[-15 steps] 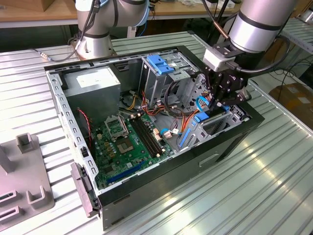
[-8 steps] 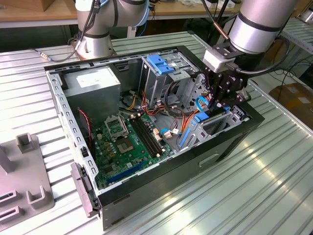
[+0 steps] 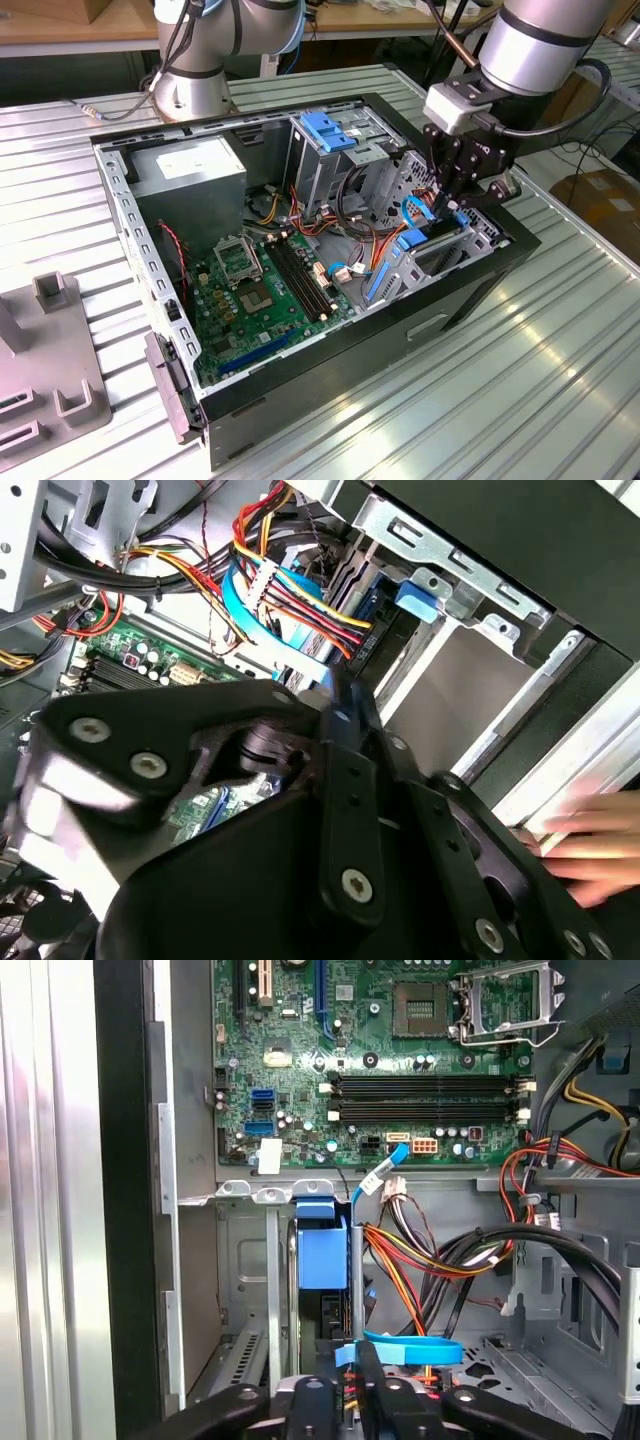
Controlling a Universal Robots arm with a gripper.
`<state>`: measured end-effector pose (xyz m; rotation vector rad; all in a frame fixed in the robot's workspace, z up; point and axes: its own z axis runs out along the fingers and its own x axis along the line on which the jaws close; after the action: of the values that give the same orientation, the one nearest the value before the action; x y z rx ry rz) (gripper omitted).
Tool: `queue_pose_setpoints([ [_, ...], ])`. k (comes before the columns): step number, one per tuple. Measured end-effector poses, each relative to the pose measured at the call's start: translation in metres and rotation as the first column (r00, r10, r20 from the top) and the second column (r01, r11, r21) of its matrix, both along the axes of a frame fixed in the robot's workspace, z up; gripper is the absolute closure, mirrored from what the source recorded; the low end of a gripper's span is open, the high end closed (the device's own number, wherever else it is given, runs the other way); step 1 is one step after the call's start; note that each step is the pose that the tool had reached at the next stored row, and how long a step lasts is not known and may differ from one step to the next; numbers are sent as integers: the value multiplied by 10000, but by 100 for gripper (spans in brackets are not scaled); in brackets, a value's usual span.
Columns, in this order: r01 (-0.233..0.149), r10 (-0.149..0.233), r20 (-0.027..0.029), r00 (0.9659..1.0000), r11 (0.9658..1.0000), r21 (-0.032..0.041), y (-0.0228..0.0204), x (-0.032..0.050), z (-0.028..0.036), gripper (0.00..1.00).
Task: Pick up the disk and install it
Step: 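Insert the second disk wire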
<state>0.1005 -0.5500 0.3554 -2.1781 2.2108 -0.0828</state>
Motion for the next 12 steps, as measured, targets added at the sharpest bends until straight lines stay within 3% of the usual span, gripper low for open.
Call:
queue_pose_setpoints([
  [2,0,0,0,10000,10000,-1,0,0,2,90],
  [12,0,0,0,10000,10000,0,0,0,14,90],
])
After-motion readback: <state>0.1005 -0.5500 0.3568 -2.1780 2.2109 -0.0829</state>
